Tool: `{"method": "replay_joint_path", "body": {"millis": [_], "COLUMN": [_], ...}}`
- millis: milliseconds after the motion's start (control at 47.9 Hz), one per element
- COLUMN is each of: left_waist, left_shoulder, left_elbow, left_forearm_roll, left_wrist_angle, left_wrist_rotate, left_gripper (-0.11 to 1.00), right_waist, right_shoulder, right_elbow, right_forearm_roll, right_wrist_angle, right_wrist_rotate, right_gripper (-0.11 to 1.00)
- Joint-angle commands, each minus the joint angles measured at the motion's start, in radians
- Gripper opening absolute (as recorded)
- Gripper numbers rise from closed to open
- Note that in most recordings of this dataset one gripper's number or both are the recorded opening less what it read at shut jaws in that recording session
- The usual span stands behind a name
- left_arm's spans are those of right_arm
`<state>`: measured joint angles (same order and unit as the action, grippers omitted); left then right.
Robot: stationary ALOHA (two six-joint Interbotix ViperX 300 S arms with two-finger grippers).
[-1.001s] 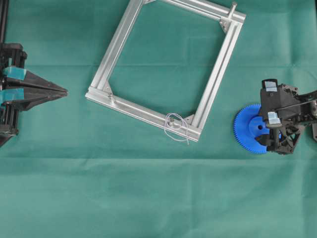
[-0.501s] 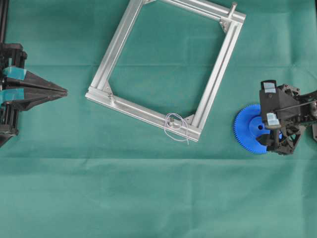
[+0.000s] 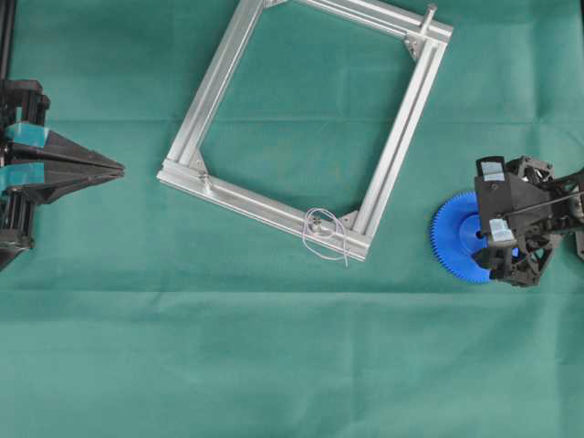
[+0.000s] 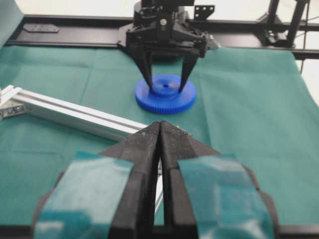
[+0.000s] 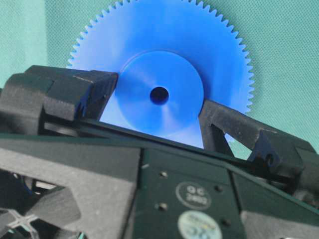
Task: Find the location of the shaft and insert the gear.
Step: 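Lift the blue gear and tilt it upright with the right gripper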
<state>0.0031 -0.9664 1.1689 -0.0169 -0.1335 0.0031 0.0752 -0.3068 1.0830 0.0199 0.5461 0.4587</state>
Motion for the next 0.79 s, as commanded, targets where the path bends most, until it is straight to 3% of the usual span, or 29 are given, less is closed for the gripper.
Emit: {"method": "replay_joint_path", "body": {"millis": [0, 146, 772], "left_waist": [0.0, 0.002, 0.002], "left_shoulder": [0.008, 0.008, 0.006], "left_elbow": [-0.023, -0.023, -0.025], "left_forearm_roll": [-0.002, -0.002, -0.002], "left_wrist_angle": [-0.005, -0.003, 0.008], "left_wrist_rotate": [-0.002, -0.002, -0.002], "left_gripper": [0.01, 0.01, 0.01], "right_waist": [0.002, 0.003, 0.003], "right_shoulder": [0.012, 0.012, 0.0], "right_elbow": [-0.002, -0.003, -0.037], "right_forearm_roll": [-0.008, -0.015, -0.02], "right_wrist_angle": [0.017, 0.028, 0.046], "right_wrist_rotate": [0.012, 0.032, 0.041], "right_gripper": [0.88, 0.69, 0.69]}}
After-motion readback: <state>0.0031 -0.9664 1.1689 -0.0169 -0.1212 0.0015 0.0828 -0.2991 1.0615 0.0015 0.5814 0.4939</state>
